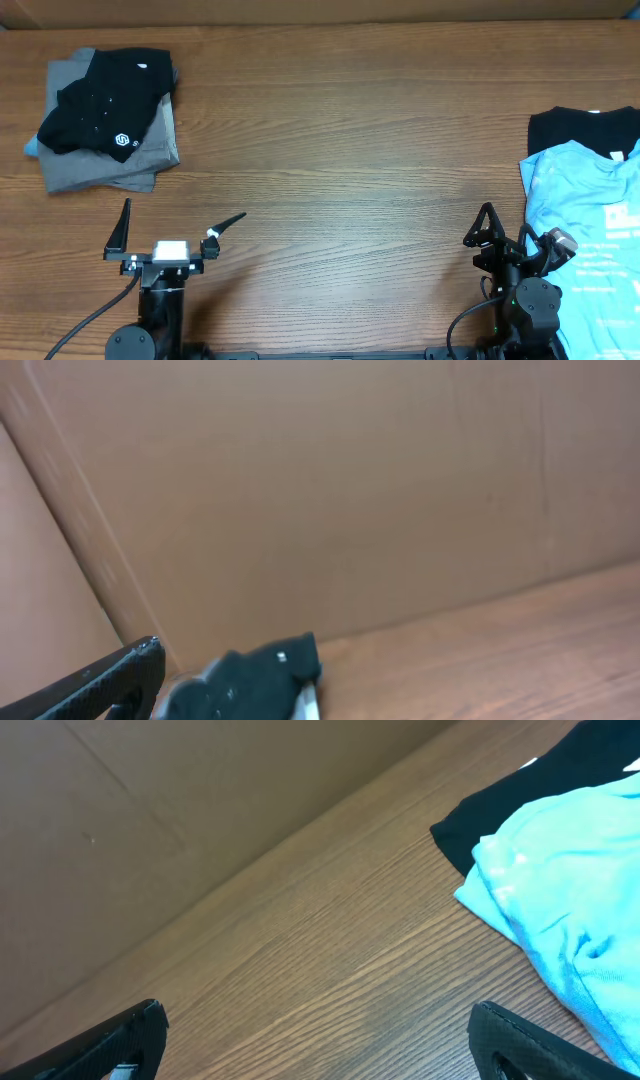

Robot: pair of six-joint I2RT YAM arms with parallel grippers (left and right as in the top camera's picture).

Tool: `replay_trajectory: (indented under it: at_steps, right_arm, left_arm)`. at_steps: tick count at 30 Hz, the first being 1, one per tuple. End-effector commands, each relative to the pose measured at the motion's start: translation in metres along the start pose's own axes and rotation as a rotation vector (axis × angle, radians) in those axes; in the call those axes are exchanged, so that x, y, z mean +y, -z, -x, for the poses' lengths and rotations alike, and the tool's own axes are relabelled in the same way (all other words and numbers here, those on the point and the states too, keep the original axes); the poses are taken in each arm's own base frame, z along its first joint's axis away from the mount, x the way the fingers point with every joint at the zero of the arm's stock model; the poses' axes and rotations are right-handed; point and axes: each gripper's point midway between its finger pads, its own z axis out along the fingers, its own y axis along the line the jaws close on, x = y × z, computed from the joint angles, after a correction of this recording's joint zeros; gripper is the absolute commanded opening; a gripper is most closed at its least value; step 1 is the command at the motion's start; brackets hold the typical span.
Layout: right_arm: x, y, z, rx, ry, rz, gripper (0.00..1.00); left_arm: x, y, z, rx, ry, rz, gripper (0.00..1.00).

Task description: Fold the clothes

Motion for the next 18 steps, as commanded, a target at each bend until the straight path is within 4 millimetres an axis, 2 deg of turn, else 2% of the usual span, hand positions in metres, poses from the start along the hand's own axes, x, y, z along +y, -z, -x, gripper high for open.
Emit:
replay_trajectory:
  at_steps: [1, 9, 18]
  right_arm:
    - [0.0, 0.0, 0.001, -0.011, -0.011, 0.003, 1.0]
    - [0.0, 0.0, 0.001, -0.011, -0.01, 0.003, 1.0]
    - [0.0, 0.0, 0.001, -0.011, -0.011, 0.003, 1.0]
  left_arm:
    - [-0.001, -0.001, -0.006, -0.042, -0.045, 0.017, 1.0]
    - [-0.009, -0.003, -0.027, -0.099, -0.044, 0.025, 1.0]
    - [-0.009, -0.003, -0.03, -0.087, -0.044, 0.03, 1.0]
